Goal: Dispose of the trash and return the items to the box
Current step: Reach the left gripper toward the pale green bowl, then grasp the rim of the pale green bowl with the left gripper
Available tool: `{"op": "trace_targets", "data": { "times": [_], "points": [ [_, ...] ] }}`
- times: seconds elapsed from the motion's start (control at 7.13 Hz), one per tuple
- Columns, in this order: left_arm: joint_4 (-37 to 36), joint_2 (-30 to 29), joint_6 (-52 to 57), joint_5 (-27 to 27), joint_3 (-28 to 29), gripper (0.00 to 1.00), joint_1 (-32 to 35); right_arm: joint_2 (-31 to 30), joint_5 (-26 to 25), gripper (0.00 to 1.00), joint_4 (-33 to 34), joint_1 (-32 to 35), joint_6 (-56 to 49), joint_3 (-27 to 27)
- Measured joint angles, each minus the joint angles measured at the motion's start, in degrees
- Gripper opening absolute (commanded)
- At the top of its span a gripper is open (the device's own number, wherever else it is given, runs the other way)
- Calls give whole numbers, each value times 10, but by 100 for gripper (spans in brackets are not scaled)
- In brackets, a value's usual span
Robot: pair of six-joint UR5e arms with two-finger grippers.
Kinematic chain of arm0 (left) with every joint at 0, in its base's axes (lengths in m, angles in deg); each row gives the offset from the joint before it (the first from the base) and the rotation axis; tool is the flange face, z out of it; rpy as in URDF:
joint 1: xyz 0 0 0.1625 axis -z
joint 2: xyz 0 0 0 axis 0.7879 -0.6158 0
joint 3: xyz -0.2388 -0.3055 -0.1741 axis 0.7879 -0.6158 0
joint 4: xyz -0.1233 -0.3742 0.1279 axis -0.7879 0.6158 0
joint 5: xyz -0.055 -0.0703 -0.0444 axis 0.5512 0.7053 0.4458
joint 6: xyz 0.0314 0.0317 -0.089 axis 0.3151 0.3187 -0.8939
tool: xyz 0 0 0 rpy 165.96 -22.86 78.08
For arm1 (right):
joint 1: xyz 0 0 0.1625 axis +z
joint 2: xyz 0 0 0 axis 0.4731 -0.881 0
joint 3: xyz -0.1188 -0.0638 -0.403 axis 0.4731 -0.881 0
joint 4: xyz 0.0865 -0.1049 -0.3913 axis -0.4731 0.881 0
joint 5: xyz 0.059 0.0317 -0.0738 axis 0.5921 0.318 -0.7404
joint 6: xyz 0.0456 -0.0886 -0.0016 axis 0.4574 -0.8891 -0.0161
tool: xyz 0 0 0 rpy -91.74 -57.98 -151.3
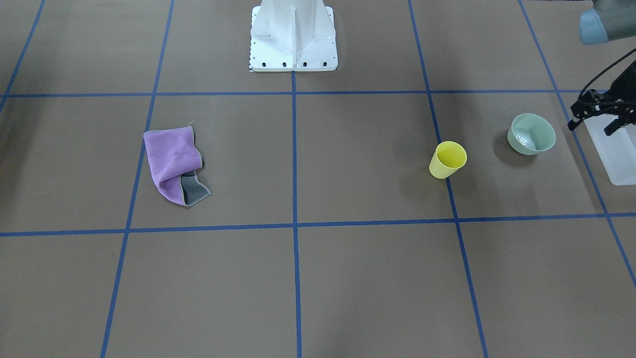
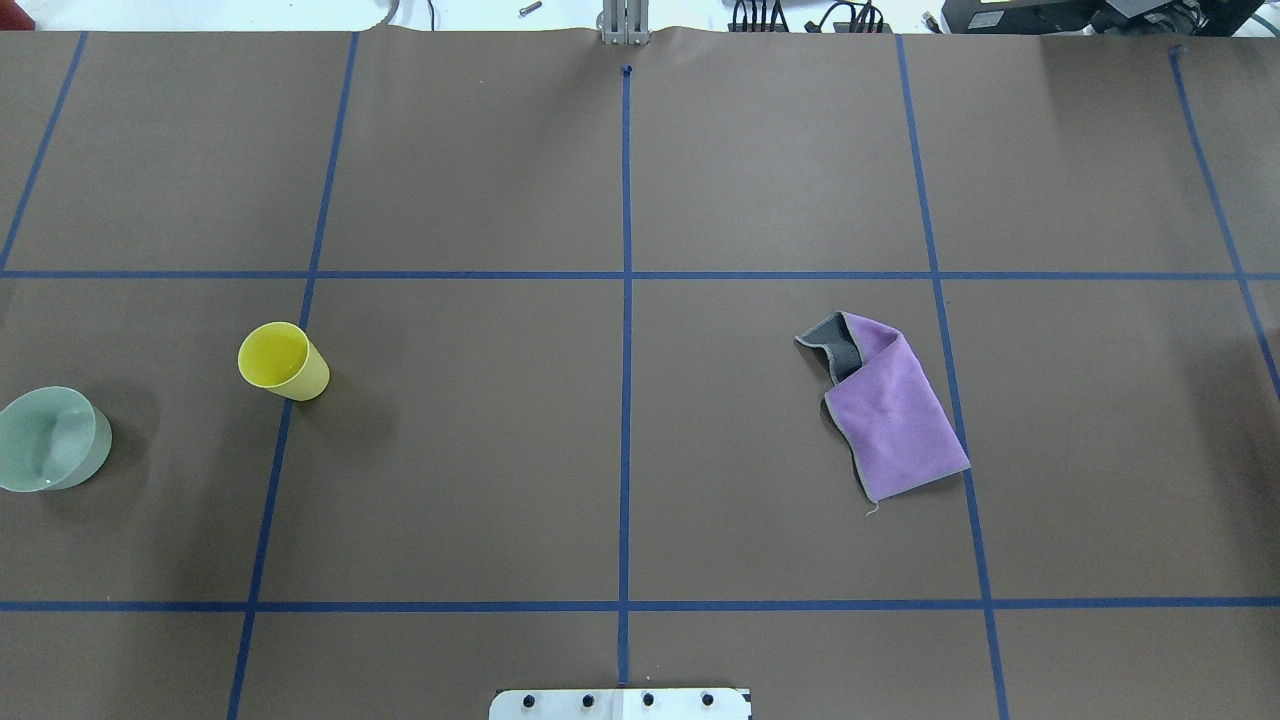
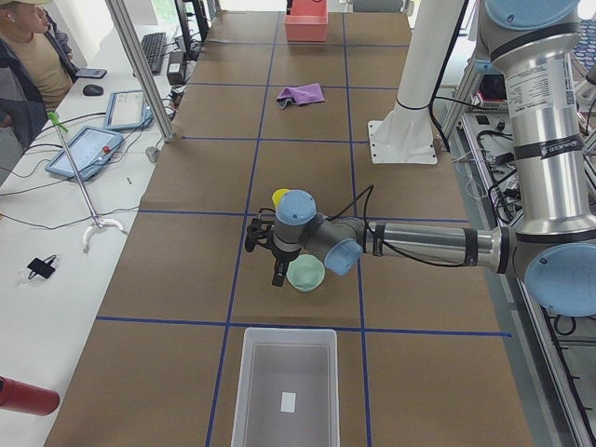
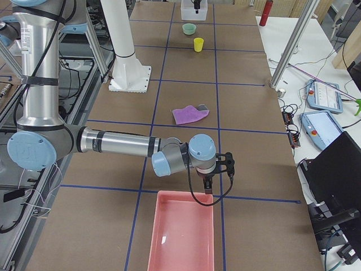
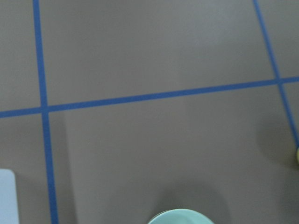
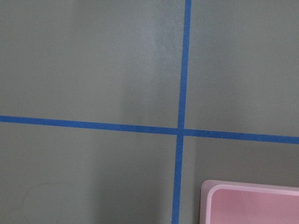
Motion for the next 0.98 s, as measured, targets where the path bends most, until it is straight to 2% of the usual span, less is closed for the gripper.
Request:
{"op": "trace_targets", "data": {
  "times": [0.28, 0.42, 0.56, 0.7, 0.98],
  "points": [
    [52, -2, -9, -18, 43, 98, -74, 1, 0, 100, -5, -8, 3, 1],
    [88, 1, -11, -20, 65, 82, -93, 1, -1, 100, -6, -11, 3, 0],
    [120, 2, -13, -21, 88, 14, -101, 1, -2, 100, -6, -12, 3, 0],
    [140, 3, -15, -20, 104, 0, -103, 0, -3, 100, -6, -12, 4, 0],
    [153, 4, -21, -3, 110, 0, -103, -1, -2, 100, -6, -13, 4, 0]
  ]
}}
